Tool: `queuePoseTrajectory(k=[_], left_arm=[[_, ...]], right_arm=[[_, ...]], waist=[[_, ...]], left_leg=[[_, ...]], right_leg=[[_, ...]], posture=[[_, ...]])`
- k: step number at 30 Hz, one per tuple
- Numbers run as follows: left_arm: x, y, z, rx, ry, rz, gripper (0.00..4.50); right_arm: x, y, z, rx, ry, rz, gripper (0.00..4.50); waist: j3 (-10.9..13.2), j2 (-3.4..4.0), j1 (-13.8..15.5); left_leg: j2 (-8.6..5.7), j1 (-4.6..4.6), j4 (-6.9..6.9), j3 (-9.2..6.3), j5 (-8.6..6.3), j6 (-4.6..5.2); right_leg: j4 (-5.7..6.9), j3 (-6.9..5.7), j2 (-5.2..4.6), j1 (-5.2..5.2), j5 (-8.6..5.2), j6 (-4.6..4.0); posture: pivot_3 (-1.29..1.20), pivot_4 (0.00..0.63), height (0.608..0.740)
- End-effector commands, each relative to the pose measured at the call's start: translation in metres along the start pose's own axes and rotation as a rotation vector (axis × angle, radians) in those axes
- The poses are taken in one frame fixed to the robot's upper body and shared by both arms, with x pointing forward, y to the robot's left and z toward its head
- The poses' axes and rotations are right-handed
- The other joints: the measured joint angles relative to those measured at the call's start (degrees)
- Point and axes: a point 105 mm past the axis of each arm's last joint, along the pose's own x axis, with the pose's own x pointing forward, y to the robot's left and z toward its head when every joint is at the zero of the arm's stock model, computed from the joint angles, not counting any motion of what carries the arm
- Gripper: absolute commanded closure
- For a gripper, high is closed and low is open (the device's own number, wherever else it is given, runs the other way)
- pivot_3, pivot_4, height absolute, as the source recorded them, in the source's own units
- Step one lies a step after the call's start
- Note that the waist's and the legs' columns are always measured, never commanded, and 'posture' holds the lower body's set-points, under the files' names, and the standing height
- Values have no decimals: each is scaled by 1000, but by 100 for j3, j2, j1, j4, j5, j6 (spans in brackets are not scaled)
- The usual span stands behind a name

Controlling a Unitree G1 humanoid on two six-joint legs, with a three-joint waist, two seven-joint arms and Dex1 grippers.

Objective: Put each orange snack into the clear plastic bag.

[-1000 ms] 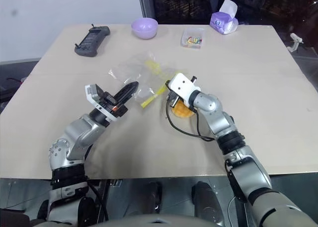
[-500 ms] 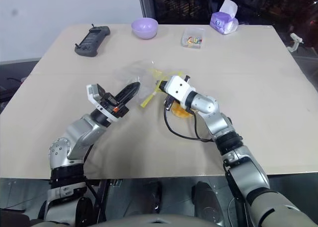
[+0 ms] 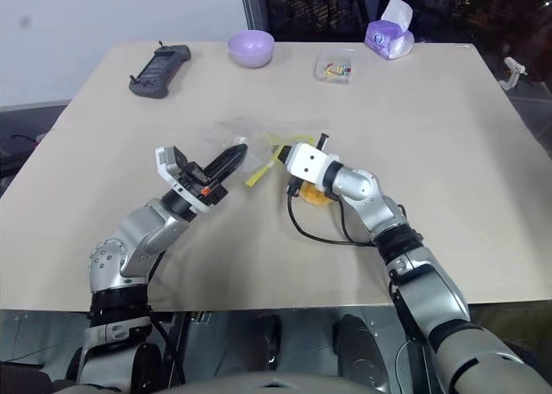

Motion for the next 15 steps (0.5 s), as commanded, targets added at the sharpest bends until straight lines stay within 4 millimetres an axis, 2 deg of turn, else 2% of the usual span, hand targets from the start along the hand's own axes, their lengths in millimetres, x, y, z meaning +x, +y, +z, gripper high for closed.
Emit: queuePoseTrajectory(k=[1, 2, 3, 5, 10, 15], left_arm=[[-1, -11, 1, 38, 3, -32, 4500], [-1, -11, 4, 41, -4, -34, 4500], [-2, -12, 7, 44, -13, -35, 4500], [-3, -13, 10, 49, -24, -36, 4500], [-3, -13, 11, 51, -21, -35, 4500], [-2, -13, 9, 45, -12, -41, 4500]], right_arm=[[-10, -11, -7, 42, 27, -30, 4385], [-13, -11, -10, 47, 39, -21, 3904], [-17, -12, -13, 48, 50, -14, 3875], [-23, -12, -17, 51, 63, -3, 3158], [-41, -27, -30, 73, 124, -23, 741], [-40, -35, -25, 77, 108, -60, 741]], waist=[[0, 0, 0], [0, 0, 1], [0, 0, 1], [0, 0, 4], [1, 1, 4], [2, 1, -6]], left_leg=[[0, 0, 0, 0, 0, 0], [0, 0, 0, 0, 0, 0], [0, 0, -1, 0, 0, 0], [0, 0, -3, 0, 0, 1], [0, 0, -10, 1, 0, 1], [0, 0, -17, 2, 0, 0]], right_leg=[[0, 0, 0, 0, 0, 0], [-1, 0, 0, 0, 0, 0], [-1, 0, 0, 0, 0, 0], [-3, 0, 0, 0, 0, 0], [-12, 0, -1, 1, 0, 0], [-19, 1, -1, 1, 0, 0]], posture=[[0, 150, 740], [0, 150, 740], [0, 150, 740], [0, 150, 740], [0, 150, 740], [0, 150, 740]])
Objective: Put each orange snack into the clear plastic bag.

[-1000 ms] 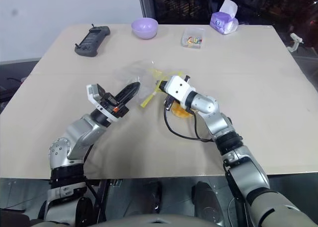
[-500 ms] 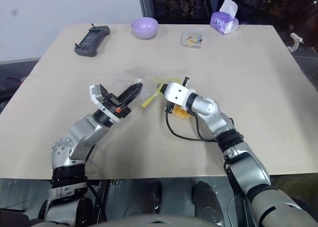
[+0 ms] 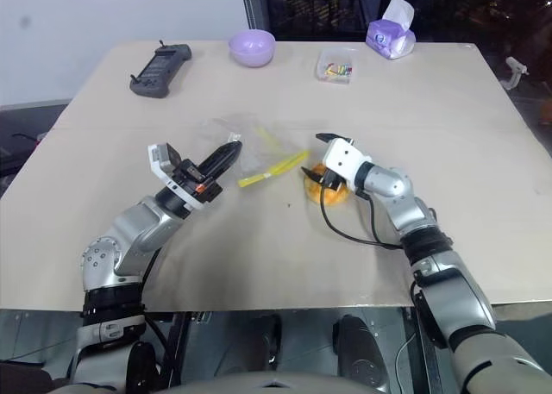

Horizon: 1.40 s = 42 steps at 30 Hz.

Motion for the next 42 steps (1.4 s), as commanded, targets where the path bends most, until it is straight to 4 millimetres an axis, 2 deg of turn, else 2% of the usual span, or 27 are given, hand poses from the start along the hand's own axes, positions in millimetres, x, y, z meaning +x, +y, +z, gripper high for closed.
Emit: queuePoseTrajectory(k=[1, 6, 11, 13, 14, 16, 20, 21, 23, 24, 26, 30, 34, 37, 40, 42], left_arm=[[2, -9, 0, 13, 8, -46, 4500], [2, -9, -2, 10, 14, -50, 4500], [3, -9, -4, 9, 20, -51, 4500], [2, -9, -6, 9, 22, -51, 4500], [2, -8, -6, 9, 25, -50, 4500], [1, -8, -8, 15, 29, -48, 4500], [-1, -6, -9, 71, 43, -29, 4500], [-1, -5, -10, 100, 48, -21, 4500], [-1, -4, -11, 132, 52, -16, 4500], [-2, -4, -11, 144, 52, -18, 4253], [-2, -4, -11, 147, 45, -17, 3669], [-3, 2, 3, 184, -10, 23, 1985], [-7, -8, 16, 277, -48, -12, 1985], [-9, -27, 21, 379, -66, -94, 1985], [-13, -39, 25, 471, -64, -125, 1985], [-14, -52, 28, 593, -74, -143, 1985]], right_arm=[[5, -6, 21, -18, -73, -23, 741], [16, 4, 31, -39, -105, 10, 741], [27, 2, 43, -54, -137, 3, 741], [29, 2, 47, -61, -151, -1, 1272], [30, 1, 48, -62, -154, -2, 1836], [30, 2, 48, -64, -156, 1, 2428], [28, 4, 44, -65, -148, 6, 4289], [28, 4, 44, -65, -147, 6, 4409], [27, 5, 43, -66, -145, 7, 4409], [27, 5, 43, -68, -144, 7, 4474], [27, 5, 43, -71, -142, 5, 4500], [28, 2, 42, -89, -131, -12, 4500], [31, -5, 41, -114, -108, -50, 4500], [34, -12, 42, -158, -92, -103, 4500], [37, -20, 44, -122, -85, -156, 4500], [40, -35, 45, -101, -53, -237, 4500]], waist=[[0, 0, -11], [0, 0, -9], [0, 0, -8], [0, 0, -6], [0, 0, -5], [0, 0, -4], [0, 0, -4], [0, 0, -9], [0, 0, -11], [1, 0, -11], [1, 0, -10], [1, 0, -9], [1, 1, -11], [2, 2, -14], [4, 2, -20], [5, 3, -18]], left_leg=[[0, 0, -2, 1, 0, 0], [2, 0, -6, 1, 1, -1], [1, 0, -6, 1, 1, -1], [1, 0, -7, 0, 1, -1], [1, 0, -7, 0, 1, -1], [1, -1, -8, 0, 1, -1], [1, -1, -9, 1, 1, -1], [1, -1, -10, 0, 1, -2], [1, -1, -12, 1, 1, -2], [1, -1, -12, 1, 1, -1], [1, -1, -13, 1, 1, -2], [1, -1, -13, 1, 1, -2], [1, -1, -14, 1, 1, -2], [1, -1, -16, 2, 1, -2], [1, -2, -17, 3, 1, -2], [2, -2, -21, 2, 1, -2]], right_leg=[[-1, 1, 0, 0, 0, 0], [-6, 1, 1, -1, 0, 0], [-8, 0, 0, -1, 0, 0], [-8, 0, 0, -1, 0, 0], [-10, 0, 0, -1, 0, 0], [-12, 0, 0, -1, 0, 0], [-13, 0, 0, -1, 0, 0], [-13, 0, 0, -1, 0, 0], [-14, 0, 1, -1, 0, 0], [-14, 0, 1, -1, 0, 0], [-16, 0, 1, -1, 0, 0], [-17, 0, 0, -1, 0, 0], [-17, 0, 1, -1, 0, 0], [-19, 0, 1, -2, 0, 0], [-22, 0, 1, -2, 0, 0], [-24, 0, 1, -2, 0, -1]], posture=[[0, 150, 740], [0, 150, 740], [0, 150, 740], [0, 150, 740], [0, 150, 740], [0, 150, 740], [0, 150, 740], [0, 150, 740], [0, 150, 740], [0, 150, 740], [0, 150, 740], [0, 150, 740], [0, 150, 740], [0, 150, 740], [0, 150, 740], [0, 150, 740]])
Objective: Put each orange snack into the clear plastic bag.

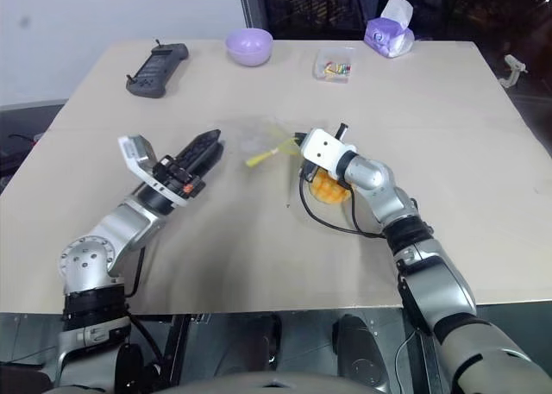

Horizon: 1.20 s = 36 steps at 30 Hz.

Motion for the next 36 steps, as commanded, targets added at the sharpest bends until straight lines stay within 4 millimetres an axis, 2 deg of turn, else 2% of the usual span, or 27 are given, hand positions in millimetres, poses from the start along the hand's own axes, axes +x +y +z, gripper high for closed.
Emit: queuePoseTrajectory(k=[1, 3, 7, 11, 15, 19, 22, 28, 36], left_arm=[[2, -27, 20, 209, -36, -79, 1985], [5, -30, 26, 261, -53, -76, 1985], [23, -47, 32, 513, -77, -87, 1985], [39, -51, 11, 783, 17, -97, 1985], [51, -54, -11, 1023, 105, -141, 1985], [58, -38, -29, 1342, 234, -127, 1985], [64, -28, -29, 1582, 260, -102, 1985], [75, -16, -28, 1817, 232, -74, 1985], [82, -7, -29, 1887, 239, -29, 1985]], right_arm=[[6, -32, 9, -4, 15, -148, 4500], [7, -42, 6, -72, 70, -197, 4500], [7, -60, 6, -176, 123, -281, 4500], [5, -70, -3, -190, 208, -343, 4500], [7, -75, 6, -286, 190, -359, 4500], [11, -76, 14, -299, 172, -372, 4500], [13, -73, 17, -299, 162, -367, 4500], [18, -61, 22, -298, 143, -340, 4500], [19, -53, 26, -293, 127, -318, 4500]], waist=[[1, 1, 1], [1, 2, 13], [2, 2, 39], [2, 2, 14], [3, 3, 4], [2, 4, -27], [2, 5, -24], [2, 5, -15], [2, 5, -17]], left_leg=[[1, -1, -1, 0, 0, 0], [0, -1, -3, 0, 0, 0], [-1, -8, -3, -3, 0, 0], [-1, -9, -16, 2, 0, 0], [-1, -14, -35, 11, 0, 0], [2, -47, -35, 21, 0, 0], [3, -92, -24, 29, 1, -1], [1, -104, -20, 45, 1, 0], [1, -104, -3, 49, 1, 1]], right_leg=[[-2, 0, 0, 0, 0, 0], [-7, -1, -1, 0, 0, 0], [-13, -6, -1, -1, 0, 0], [-28, -2, -2, 0, 1, 0], [-31, 6, -2, -18, 1, -1], [-20, 17, 2, -64, 1, -1], [3, 28, 4, -122, 2, -1], [20, 43, 3, -146, 1, -1], [52, 47, 4, -152, 1, -1]], posture=[[0, 150, 740], [0, 150, 740], [0, 150, 740], [0, 150, 740], [0, 150, 740], [0, 150, 740], [0, 150, 740], [0, 150, 740], [0, 150, 740]])
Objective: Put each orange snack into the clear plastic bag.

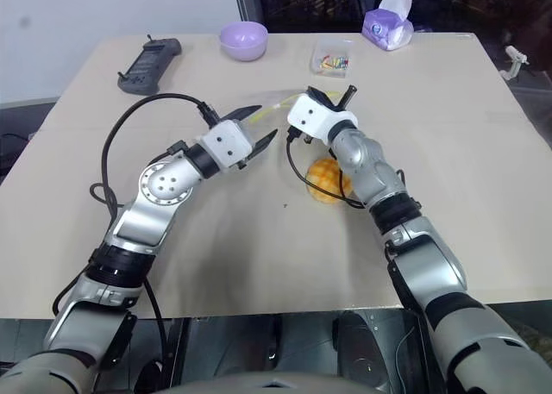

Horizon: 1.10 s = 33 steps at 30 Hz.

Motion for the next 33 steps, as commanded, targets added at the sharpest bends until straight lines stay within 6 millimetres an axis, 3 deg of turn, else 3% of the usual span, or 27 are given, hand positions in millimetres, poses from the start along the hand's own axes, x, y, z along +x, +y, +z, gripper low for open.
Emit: queuePoseTrajectory(k=[1, 14, 19, 20, 33], left_arm=[[3, 7, 3, 41, -3, 31, 1985], [9, 12, -1, 32, 22, 53, 1985], [6, 12, -8, 53, 58, 50, 4204], [6, 12, -10, 57, 67, 51, 4445], [3, 10, -25, 87, 133, 58, 4445]], right_arm=[[0, -6, 15, -3, -51, -22, 4500], [0, 1, 21, 4, -69, -4, 4500], [-1, 2, 21, 10, -68, 0, 4500], [-1, 2, 21, 10, -68, 1, 4500], [-3, 3, 17, 14, -60, 11, 4500]], waist=[[0, 0, -4], [0, 0, -10], [0, 0, -12], [0, 0, -12], [-1, 0, -13]], left_leg=[[0, 0, 4, 0, 0, 0], [0, 2, 13, -2, 1, 0], [0, 2, 15, -2, 1, 0], [0, 2, 15, -2, 1, 0], [0, 2, 19, -2, 1, 0]], right_leg=[[3, 0, 0, 0, 0, 0], [15, 0, 1, 0, 0, 0], [16, 0, 1, 0, 0, 0], [16, 0, 1, 0, 0, 0], [20, 0, 1, 0, 0, 0]], posture=[[0, 150, 740], [0, 150, 740], [0, 150, 740], [0, 150, 740], [0, 150, 740]])
